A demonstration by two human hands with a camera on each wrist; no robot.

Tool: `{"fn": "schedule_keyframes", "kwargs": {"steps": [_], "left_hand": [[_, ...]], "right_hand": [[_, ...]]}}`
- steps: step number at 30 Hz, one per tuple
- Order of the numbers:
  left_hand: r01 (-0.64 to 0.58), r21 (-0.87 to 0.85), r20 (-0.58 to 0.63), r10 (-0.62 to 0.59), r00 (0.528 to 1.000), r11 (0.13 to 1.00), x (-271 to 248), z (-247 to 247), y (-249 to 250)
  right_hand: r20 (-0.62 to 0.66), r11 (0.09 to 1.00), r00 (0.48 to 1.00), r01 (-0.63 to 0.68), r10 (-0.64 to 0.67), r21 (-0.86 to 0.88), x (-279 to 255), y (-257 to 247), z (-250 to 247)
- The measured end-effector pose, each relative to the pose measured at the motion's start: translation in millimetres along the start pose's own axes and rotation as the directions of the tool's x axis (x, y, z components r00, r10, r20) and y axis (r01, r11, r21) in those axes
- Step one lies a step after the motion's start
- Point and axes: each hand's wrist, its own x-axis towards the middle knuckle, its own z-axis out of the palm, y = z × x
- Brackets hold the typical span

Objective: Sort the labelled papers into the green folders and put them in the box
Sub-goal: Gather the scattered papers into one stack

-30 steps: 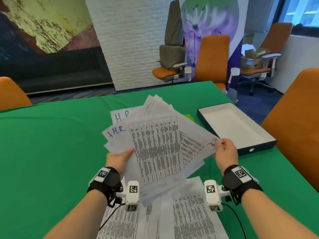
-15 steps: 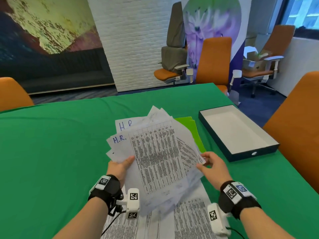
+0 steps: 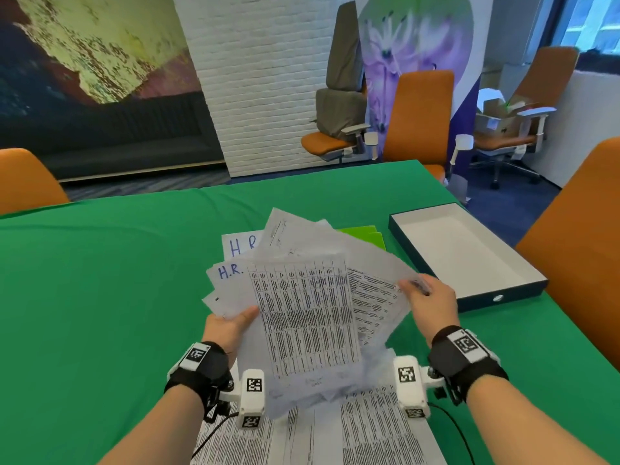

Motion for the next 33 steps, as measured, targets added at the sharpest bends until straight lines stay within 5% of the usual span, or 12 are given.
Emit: {"fn": "schedule_keyframes", "kwargs": {"steps": [8, 12, 14, 16, 19, 21, 24, 27, 29, 31, 33], "left_hand": [[0.003, 0.099, -0.053, 0.002, 0.999, 0.995, 3, 5, 1], [0.0, 0.074, -0.131, 0.01, 0.991, 0.997, 7, -9, 6], [0.001, 0.059, -0.165, 0.008, 0.986, 0.998, 8, -18, 11], [-0.009, 0.067, -0.196, 0.022, 0.98, 0.998, 9, -25, 16], [-0.043, 0.089, -0.244, 0.063, 0.968, 0.995, 13, -29, 27], [-0.065, 0.11, -0.255, 0.091, 0.963, 0.992, 16, -26, 33], [-0.136, 0.168, -0.199, 0.168, 0.966, 0.976, 14, -11, 44], [-0.211, 0.21, -0.049, 0.226, 0.973, 0.955, 4, 5, 55], [-0.284, 0.255, 0.123, 0.26, 0.958, 0.924, -7, 11, 60], [-0.323, 0.281, 0.264, 0.251, 0.931, 0.904, -14, 12, 60], [-0.314, 0.26, 0.324, 0.223, 0.919, 0.913, -17, 11, 59]], "right_hand": [[-0.279, 0.979, 0.948, -0.109, 0.155, 0.174, 12, -4, 2], [-0.51, 0.97, 0.836, -0.103, 0.204, 0.22, 21, -8, -13], [-0.546, 0.981, 0.821, -0.084, 0.168, 0.175, 23, -13, -22], [-0.462, 0.999, 0.886, -0.028, 0.043, 0.039, 23, -24, -29], [-0.1, 0.944, 0.966, 0.206, -0.238, -0.257, 19, -50, -28], [0.234, 0.777, 0.905, 0.425, -0.356, -0.463, 9, -73, -17], [0.61, 0.562, 0.752, 0.625, -0.249, -0.542, -9, -108, 12], [0.682, 0.561, 0.67, 0.699, -0.294, -0.444, -16, -132, 36], [0.674, 0.46, 0.622, 0.771, -0.398, -0.44, -11, -138, 47], [0.663, 0.408, 0.615, 0.785, -0.428, -0.466, -3, -141, 56], [0.638, 0.459, 0.649, 0.755, -0.415, -0.469, 3, -141, 62]]}}
